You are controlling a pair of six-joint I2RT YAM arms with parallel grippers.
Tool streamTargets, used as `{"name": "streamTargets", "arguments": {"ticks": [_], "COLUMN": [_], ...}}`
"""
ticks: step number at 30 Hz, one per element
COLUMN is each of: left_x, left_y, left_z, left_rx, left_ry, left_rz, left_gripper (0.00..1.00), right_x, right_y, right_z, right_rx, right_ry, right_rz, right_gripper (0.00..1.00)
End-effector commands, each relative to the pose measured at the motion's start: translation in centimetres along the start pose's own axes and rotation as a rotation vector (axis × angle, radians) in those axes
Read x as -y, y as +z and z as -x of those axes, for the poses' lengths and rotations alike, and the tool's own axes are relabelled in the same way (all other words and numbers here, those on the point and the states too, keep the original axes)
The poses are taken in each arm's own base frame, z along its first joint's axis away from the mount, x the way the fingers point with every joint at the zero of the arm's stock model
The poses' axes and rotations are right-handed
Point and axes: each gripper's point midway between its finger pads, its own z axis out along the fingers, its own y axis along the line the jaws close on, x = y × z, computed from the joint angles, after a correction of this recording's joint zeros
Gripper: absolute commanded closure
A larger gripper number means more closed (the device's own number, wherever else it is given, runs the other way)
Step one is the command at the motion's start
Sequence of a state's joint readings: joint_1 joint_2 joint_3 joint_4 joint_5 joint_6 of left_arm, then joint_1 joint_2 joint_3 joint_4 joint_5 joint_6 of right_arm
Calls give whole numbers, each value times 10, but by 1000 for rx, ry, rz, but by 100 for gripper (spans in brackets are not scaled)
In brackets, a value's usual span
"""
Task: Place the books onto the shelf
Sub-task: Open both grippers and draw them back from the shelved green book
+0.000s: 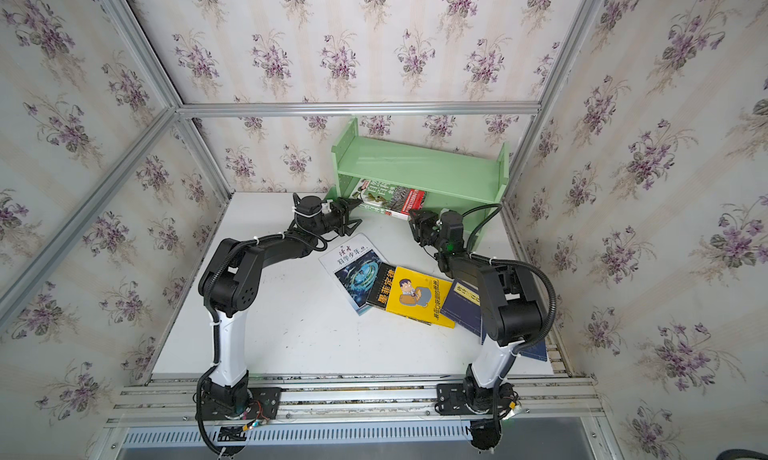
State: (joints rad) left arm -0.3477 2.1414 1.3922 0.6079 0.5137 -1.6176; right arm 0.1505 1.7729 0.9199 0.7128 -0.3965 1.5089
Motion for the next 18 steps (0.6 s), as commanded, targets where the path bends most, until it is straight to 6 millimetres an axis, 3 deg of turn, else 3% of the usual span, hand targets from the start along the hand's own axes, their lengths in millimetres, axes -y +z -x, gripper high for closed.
{"name": "streamTargets", "arguments": {"ticks": [1,18], "left_x": [11,8], "left_y": [-3,-4], "left_z": [-3,-1], "left_rx": [-8,0], "left_ry": [3,-30], "left_rz": [-38,-55], "left_gripper": [23,23], "right_x": [-18,-16], "right_y": [5,18], "right_z": [-1,9], "right_rx": [-16,-18], "right_ry": [-22,-52], "right_rz": [64,54], "right_gripper": [54,54]}}
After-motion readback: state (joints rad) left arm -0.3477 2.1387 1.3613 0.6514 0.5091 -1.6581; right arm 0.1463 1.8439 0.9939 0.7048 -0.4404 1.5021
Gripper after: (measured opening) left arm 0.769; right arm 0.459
